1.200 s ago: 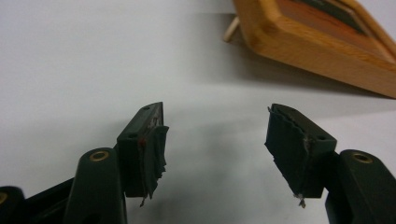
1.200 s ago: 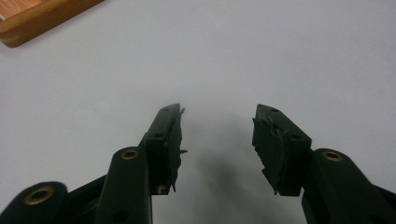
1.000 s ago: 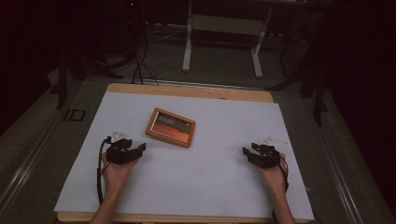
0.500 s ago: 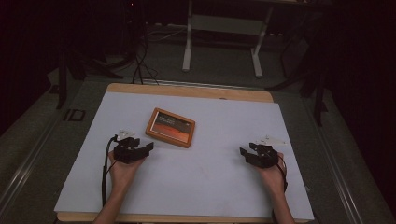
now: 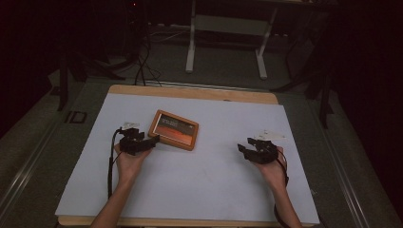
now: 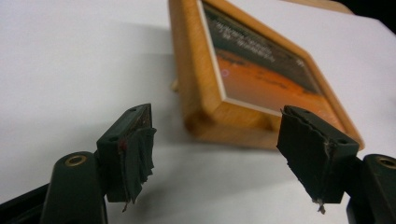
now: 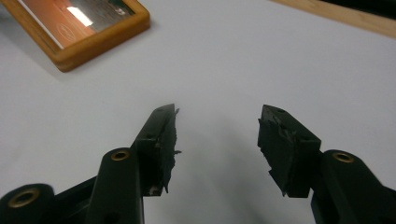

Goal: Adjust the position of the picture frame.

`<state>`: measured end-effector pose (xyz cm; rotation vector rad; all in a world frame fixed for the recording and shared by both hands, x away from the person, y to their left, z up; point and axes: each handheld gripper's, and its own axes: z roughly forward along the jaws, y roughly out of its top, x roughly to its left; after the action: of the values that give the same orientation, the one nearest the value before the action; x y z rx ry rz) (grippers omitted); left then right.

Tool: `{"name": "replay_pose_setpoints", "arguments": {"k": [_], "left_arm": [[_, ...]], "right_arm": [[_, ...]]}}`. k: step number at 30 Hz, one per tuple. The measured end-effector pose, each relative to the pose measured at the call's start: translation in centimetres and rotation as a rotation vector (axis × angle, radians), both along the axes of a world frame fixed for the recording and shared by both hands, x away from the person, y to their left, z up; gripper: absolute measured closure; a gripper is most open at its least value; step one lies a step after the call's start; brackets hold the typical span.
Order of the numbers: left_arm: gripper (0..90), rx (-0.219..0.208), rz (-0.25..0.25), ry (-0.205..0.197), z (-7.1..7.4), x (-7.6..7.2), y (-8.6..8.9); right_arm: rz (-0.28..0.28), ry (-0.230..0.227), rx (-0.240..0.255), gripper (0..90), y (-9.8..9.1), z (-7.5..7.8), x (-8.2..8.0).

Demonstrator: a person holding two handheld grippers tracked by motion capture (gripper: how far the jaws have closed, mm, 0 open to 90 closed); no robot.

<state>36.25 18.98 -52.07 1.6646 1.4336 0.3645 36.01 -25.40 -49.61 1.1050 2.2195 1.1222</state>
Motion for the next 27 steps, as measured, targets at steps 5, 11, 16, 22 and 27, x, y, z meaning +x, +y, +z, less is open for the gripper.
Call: {"name": "replay_pose_setpoints", "arguments": {"k": [5, 11, 16, 22, 27], "left_arm": [[27.6, -0.027, -0.020, 0.012, 0.2, 0.9, -0.7], [27.1, -0.087, -0.005, 0.042, -0.2, 1.6, -1.1], [27.1, -0.093, -0.010, 0.060, -0.5, 1.9, -1.4], [32.7, -0.124, -0.001, 0.073, -0.8, 2.3, -1.2], [34.4, -0.156, -0.030, 0.091, -1.0, 3.0, -0.9]], "right_arm": [[0.023, -0.009, -0.005, 45.2, 0.9, 0.4, 0.4], [0.073, -0.009, -0.008, 43.8, 3.1, 0.9, 1.9], [0.087, 0.000, -0.008, 43.6, 4.1, 0.8, 2.9], [0.118, -0.003, -0.016, 43.4, 5.6, 0.7, 3.9], [0.147, -0.005, -0.022, 43.0, 7.1, 0.9, 4.4]]}}
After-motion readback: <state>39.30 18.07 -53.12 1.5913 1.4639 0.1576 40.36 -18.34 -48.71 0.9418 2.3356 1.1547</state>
